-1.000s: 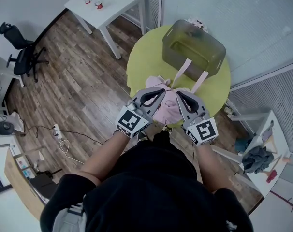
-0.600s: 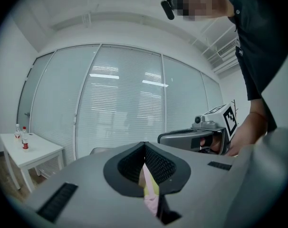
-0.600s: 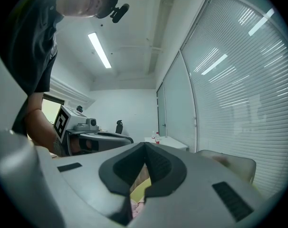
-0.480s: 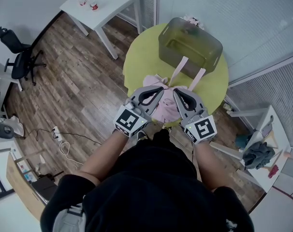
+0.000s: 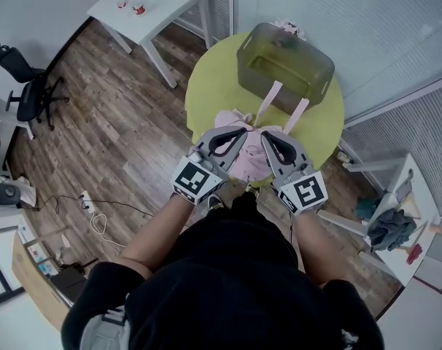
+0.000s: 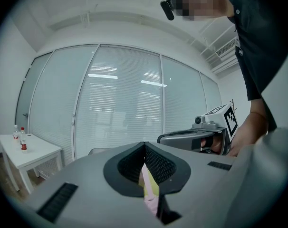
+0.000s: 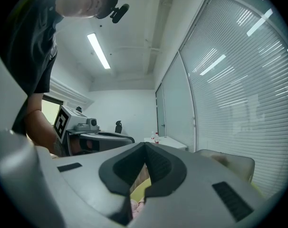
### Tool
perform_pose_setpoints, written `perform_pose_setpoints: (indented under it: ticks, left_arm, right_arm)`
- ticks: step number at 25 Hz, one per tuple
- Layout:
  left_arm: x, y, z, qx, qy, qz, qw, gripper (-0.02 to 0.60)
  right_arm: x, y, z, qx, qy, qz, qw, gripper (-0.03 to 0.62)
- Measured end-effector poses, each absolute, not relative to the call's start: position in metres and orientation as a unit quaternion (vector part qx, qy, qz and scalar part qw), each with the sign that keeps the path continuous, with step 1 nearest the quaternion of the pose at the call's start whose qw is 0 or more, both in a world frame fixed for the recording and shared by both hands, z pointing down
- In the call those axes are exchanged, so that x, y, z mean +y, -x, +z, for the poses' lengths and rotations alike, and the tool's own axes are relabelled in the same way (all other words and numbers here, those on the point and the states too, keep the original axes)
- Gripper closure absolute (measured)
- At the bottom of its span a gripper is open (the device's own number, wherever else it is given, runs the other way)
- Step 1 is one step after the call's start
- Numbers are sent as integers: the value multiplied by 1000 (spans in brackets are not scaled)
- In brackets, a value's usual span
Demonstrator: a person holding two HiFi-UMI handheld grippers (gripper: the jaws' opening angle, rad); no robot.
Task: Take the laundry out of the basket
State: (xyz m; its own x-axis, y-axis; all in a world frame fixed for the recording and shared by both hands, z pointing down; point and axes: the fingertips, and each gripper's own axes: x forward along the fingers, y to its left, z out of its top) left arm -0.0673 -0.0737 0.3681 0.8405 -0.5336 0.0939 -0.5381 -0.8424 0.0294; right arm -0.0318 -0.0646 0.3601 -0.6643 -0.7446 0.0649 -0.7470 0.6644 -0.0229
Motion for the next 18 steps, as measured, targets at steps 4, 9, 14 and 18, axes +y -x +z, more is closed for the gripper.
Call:
perform_pose_setpoints:
  ticks: [4,9,14,18]
  left_arm:
    - [-71,65,371,-278,-959,41,28,578]
    - [-69,63,373,-277,-959,44,29,578]
    - [-69,61,376,-277,-959,46,31,578]
    - [-66,61,378,-275,-960,45,31,578]
  right_arm:
    - [-62,29,365,-910,-414,21,28,571]
    - [-59,26,368,-908,-417,24,30,571]
    - [-59,23,370,-906,-421,27,29,571]
    - [-58,22,371,-904,-425,28,28,571]
